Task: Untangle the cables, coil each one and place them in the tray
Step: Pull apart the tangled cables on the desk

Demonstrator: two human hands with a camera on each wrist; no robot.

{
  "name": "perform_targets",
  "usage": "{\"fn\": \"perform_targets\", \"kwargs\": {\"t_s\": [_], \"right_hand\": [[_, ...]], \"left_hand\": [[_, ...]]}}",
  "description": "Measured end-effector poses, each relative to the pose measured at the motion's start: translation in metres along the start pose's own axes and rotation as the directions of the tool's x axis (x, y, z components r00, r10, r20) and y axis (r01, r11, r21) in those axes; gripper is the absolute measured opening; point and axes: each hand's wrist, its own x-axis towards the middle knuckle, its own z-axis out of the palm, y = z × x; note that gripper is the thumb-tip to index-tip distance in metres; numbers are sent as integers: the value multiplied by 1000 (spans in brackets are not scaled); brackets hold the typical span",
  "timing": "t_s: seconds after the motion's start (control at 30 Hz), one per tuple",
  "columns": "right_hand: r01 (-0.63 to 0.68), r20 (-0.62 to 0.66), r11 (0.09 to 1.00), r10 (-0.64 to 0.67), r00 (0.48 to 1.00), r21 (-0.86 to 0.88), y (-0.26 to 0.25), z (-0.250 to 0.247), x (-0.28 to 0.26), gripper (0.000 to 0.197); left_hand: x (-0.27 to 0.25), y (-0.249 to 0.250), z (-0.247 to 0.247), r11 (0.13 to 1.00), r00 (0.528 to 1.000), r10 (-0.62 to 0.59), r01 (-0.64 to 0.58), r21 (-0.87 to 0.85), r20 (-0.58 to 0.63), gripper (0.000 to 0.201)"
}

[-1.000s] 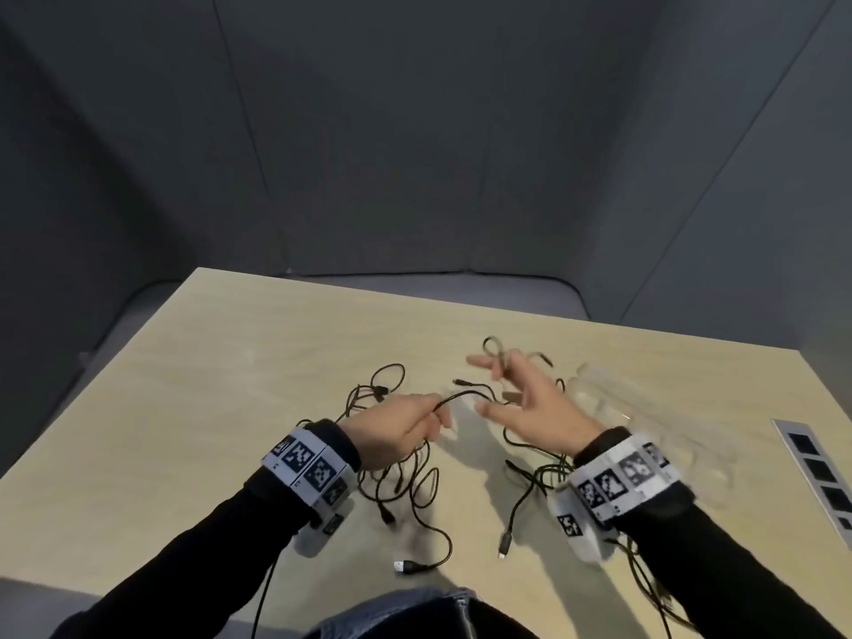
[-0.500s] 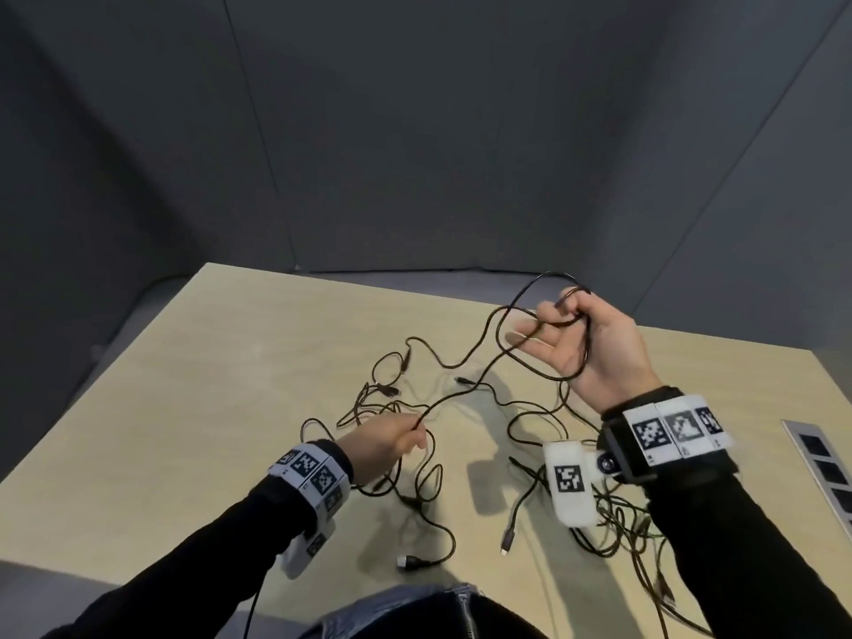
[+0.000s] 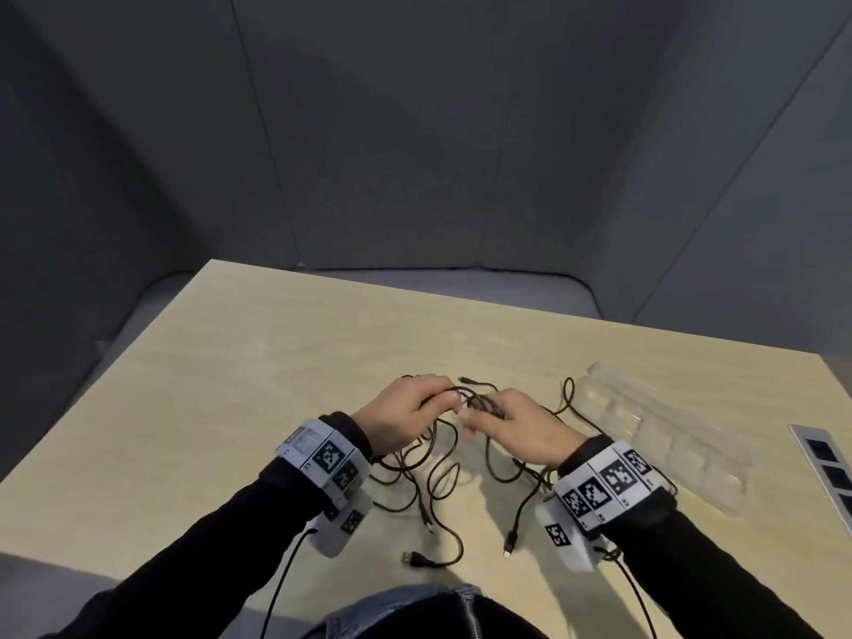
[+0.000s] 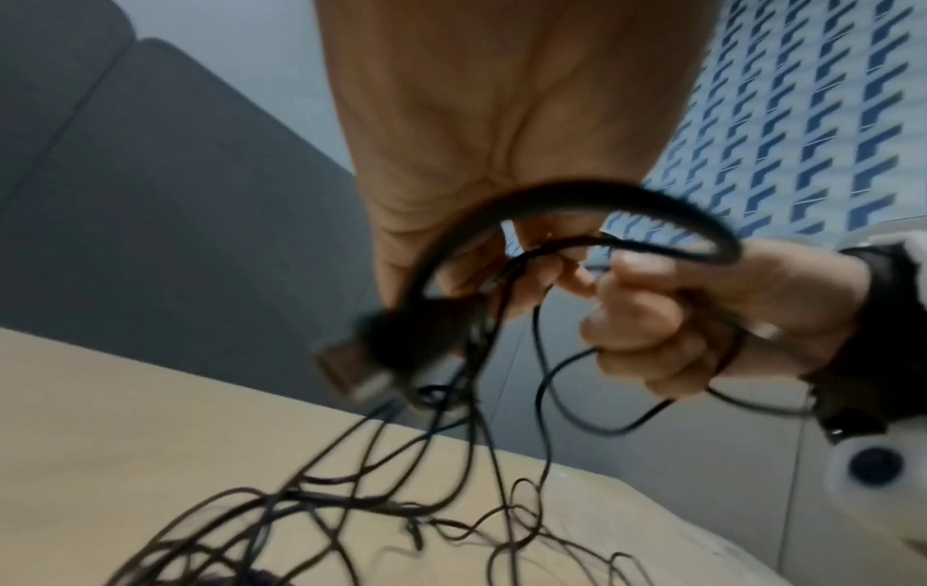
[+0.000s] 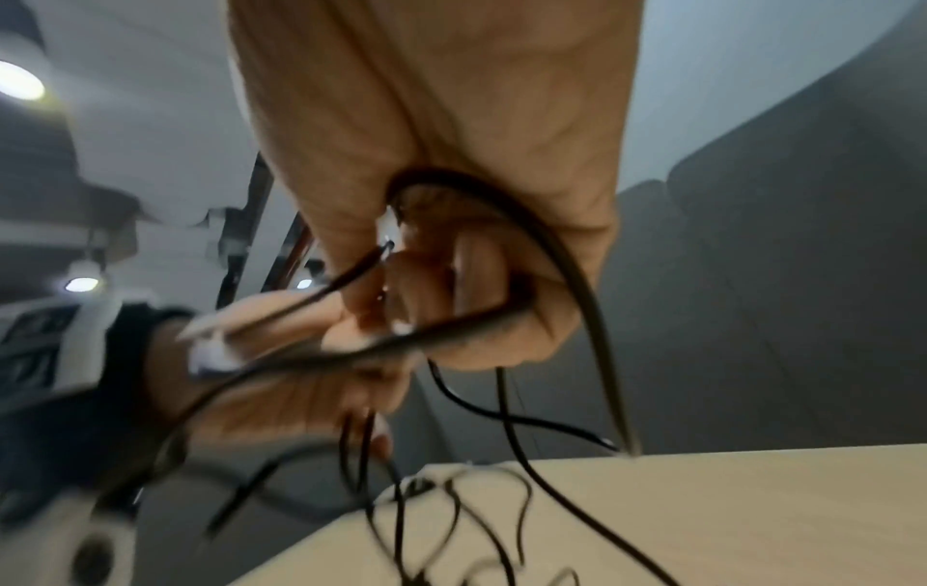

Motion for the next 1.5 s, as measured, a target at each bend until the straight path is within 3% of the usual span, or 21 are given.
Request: {"fn": "perform_targets", "kwargs": {"t_s": [0.1, 0.2, 0.33, 0.43, 0.5, 0.57, 0.63, 0.7, 0.77, 0.8, 0.87, 0.93, 1.0, 1.07, 1.13, 1.2, 1.27, 1.33, 1.4, 1.47, 1.5], "right_hand": [[-10, -106, 987, 27, 994, 157, -5, -17, -1, 31], [-3, -150, 931, 62, 987, 365, -6, -30, -5, 34], [128, -218, 665, 53, 975, 736, -14, -36, -11, 37], [241, -323, 534, 65, 944, 811, -22, -39, -12, 35], [321, -404, 443, 105, 909, 837, -28, -51, -16, 37], [390, -473, 396, 135, 871, 831, -36, -72, -23, 40], [443, -543, 430, 140, 828, 787, -38, -94, -31, 40], [436, -606, 560, 155, 780, 704, -30, -107, -35, 35], [301, -610, 721, 209, 764, 624, -15, -105, -32, 27], [198, -573, 771, 250, 780, 605, -5, -98, -29, 22], [-25, -429, 812, 333, 839, 583, 22, -80, -24, 13], [-289, -281, 880, 406, 870, 377, 56, -59, -22, 11], [-443, -142, 896, 435, 889, -24, 90, -40, -23, 10], [-460, -20, 797, 492, 870, -392, 107, -26, -28, 15], [-413, 71, 706, 546, 835, -576, 111, -20, -33, 39], [-419, 128, 703, 583, 802, -574, 105, -25, -36, 76], [-430, 148, 737, 575, 805, -521, 91, -36, -37, 96], [-364, 98, 801, 459, 883, -475, 75, -44, -34, 90], [-239, -10, 903, 252, 968, -357, 60, -43, -26, 67], [-97, -105, 973, 76, 992, -208, 47, -32, -13, 51], [-42, -116, 986, 23, 993, -162, 40, -24, -5, 52]], "left_hand": [[-4, -11, 5, 996, 991, -87, 85, 26, 102, 15], [-5, -24, 8, 986, 985, -84, 61, 154, 153, 18], [1, -38, 17, 936, 980, -105, 41, 348, 167, 15], [5, -43, 23, 918, 984, -99, 34, 395, 145, 23], [6, -50, 22, 860, 969, -203, 109, 499, 137, 35], [2, -60, 18, 824, 952, -282, 174, 539, 123, 34], [-7, -70, 13, 768, 938, -323, 180, 615, 129, 31], [-18, -82, 12, 709, 893, -427, 237, 664, 138, 31], [-28, -90, 8, 653, 798, -585, 358, 667, 145, 29], [-31, -93, 7, 634, 753, -639, 403, 660, 154, 29], [-33, -98, 3, 629, 707, -686, 457, 629, 173, 30], [-35, -98, 0, 641, 707, -685, 473, 604, 174, 25], [-36, -98, -3, 646, 709, -685, 486, 588, 166, 22], [-38, -97, -7, 650, 710, -687, 507, 567, 153, 27], [-41, -96, -11, 681, 735, -665, 525, 511, 130, 29], [-44, -95, -17, 718, 770, -632, 542, 437, 84, 29], [-43, -92, -21, 772, 810, -584, 537, 340, 46, 30], [-39, -84, -26, 831, 853, -521, 500, 245, 29, 27], [-32, -69, -28, 887, 899, -438, 426, 178, 33, 21], [-25, -53, -28, 937, 938, -344, 341, 74, 39, 17], [-22, -46, -28, 956, 955, -293, 292, 30, 40, 17]]}}
